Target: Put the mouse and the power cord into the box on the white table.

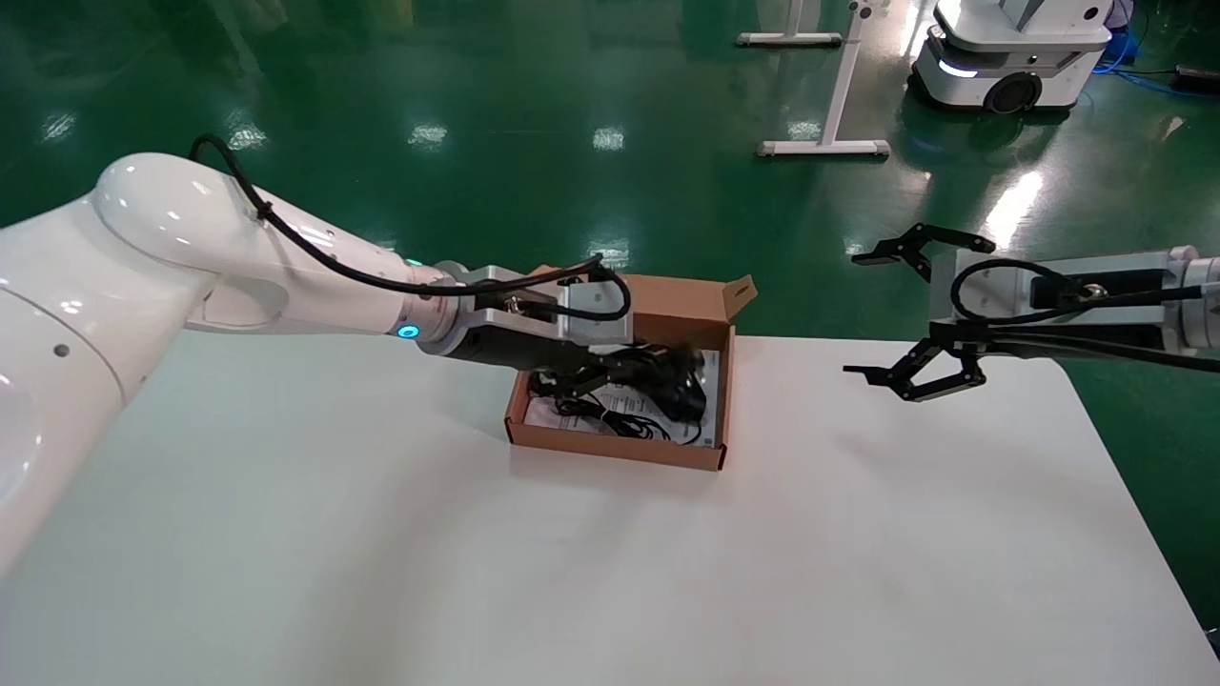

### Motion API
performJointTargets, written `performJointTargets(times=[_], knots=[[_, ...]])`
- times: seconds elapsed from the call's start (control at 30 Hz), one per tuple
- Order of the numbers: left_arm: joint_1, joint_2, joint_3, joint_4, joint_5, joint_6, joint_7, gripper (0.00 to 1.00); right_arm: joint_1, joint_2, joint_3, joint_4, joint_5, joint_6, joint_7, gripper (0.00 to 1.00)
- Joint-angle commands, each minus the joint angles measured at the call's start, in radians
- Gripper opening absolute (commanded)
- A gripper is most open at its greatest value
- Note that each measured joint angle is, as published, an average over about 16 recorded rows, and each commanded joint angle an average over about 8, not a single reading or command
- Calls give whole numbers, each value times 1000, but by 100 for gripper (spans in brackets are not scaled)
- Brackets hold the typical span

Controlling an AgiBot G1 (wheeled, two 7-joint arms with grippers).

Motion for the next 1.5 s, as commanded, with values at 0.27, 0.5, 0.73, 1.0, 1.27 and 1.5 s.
performJointTargets(times=[0.27, 0.5, 0.73, 1.0, 1.27, 1.5], knots=[[87, -95, -115, -124, -57, 59, -73, 100, -94, 46, 45, 158, 87, -11, 133, 100], [167, -182, -220, -238, -110, 114, -140, 100, -182, 90, 86, 307, 169, -22, 258, 100], [247, -269, -326, -352, -162, 169, -207, 100, -271, 135, 128, 456, 252, -32, 384, 100], [338, -369, -446, -482, -222, 231, -283, 100, -372, 185, 176, 627, 346, -45, 527, 100], [430, -469, -567, -613, -283, 294, -360, 100, -474, 235, 224, 798, 440, -57, 670, 100], [510, -557, -674, -727, -336, 349, -428, 100, -563, 280, 267, 948, 523, -68, 797, 100]])
